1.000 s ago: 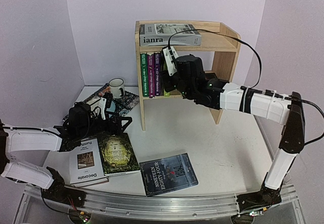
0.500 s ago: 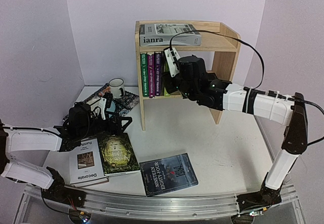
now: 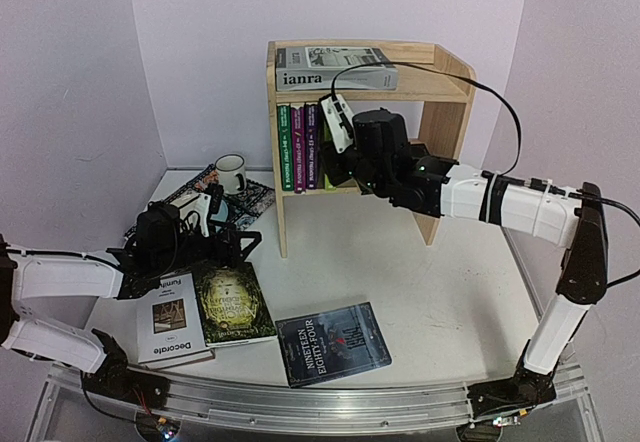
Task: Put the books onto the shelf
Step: Adjust the book on the shelf, then pick up the book from the center of the board, then pass from the right arm to the left
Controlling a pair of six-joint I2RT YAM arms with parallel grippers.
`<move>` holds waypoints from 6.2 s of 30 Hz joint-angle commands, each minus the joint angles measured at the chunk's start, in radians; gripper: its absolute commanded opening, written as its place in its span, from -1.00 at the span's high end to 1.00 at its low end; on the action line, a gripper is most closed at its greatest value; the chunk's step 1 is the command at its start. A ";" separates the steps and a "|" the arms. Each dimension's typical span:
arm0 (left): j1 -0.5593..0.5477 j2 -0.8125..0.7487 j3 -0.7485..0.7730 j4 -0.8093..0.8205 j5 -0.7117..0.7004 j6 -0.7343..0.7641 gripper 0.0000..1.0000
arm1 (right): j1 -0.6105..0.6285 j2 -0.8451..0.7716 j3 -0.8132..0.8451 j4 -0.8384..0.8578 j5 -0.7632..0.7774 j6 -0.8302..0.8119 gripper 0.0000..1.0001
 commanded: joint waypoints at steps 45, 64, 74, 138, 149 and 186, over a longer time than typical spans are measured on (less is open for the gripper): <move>0.005 0.007 0.038 0.017 0.021 -0.009 -0.85 | -0.030 -0.086 -0.019 0.017 -0.028 -0.015 -0.97; 0.005 -0.060 0.130 -0.373 -0.087 -0.157 -0.91 | -0.031 -0.314 -0.250 -0.111 -0.050 0.195 -0.97; 0.012 -0.092 0.232 -0.709 -0.164 -0.288 -0.99 | 0.114 -0.461 -0.501 -0.179 -0.045 0.218 -0.97; 0.434 0.234 0.425 -0.734 0.209 -0.202 -0.92 | 0.608 0.769 0.185 0.424 0.495 -0.873 0.22; 0.434 0.078 0.445 -0.737 0.198 -0.233 -0.93 | 0.621 0.661 0.135 0.692 0.539 -1.072 1.00; 0.285 -0.308 0.426 -0.435 0.578 -0.007 -0.95 | 0.456 -0.415 -0.229 -0.492 -0.065 -0.198 1.00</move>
